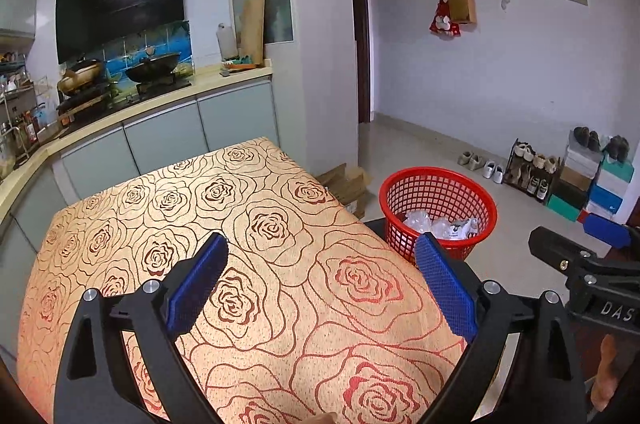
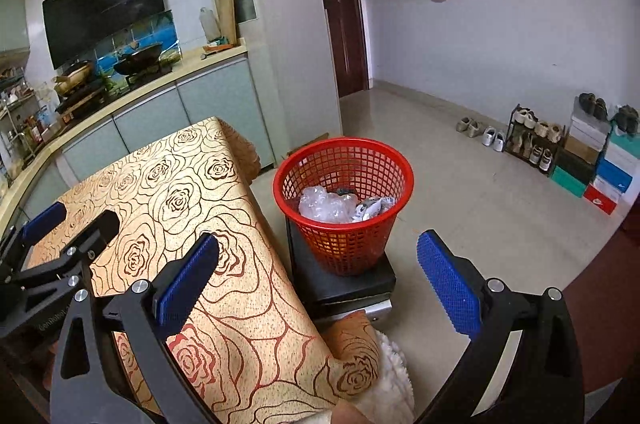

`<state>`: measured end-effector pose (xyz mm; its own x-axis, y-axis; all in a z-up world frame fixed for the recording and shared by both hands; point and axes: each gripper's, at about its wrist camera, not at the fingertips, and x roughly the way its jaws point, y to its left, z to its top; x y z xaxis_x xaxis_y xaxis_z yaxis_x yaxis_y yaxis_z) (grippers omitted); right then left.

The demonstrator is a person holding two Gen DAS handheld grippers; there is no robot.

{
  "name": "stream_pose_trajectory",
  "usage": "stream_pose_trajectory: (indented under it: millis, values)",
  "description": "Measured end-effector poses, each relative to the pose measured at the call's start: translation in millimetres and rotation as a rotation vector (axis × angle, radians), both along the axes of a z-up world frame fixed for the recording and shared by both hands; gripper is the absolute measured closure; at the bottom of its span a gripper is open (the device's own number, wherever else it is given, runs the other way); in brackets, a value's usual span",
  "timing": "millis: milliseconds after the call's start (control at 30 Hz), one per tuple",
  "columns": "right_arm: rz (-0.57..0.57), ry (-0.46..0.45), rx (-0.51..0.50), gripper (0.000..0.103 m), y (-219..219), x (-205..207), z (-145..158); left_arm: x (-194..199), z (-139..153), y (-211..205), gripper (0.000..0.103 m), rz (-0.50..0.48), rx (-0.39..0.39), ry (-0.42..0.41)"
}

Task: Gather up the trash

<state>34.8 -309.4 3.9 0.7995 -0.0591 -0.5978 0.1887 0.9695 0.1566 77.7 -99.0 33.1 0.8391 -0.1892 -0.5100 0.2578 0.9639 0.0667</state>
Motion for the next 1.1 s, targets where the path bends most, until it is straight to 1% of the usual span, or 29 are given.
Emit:
stream_pose_trajectory:
  millis: [400,1100]
  values:
    - [0.002,-0.015,0.003,0.006,-1.0,-7.1,6.0,-6.8,2.6,0.5,0.012,-0.009,0.000,-0.013]
    - [0.001,-0.004,0.004,0.006,-1.4,-3.4,7.3,-4.5,0.8,-0.4,0.012,-0.012,-0.003,-0.005]
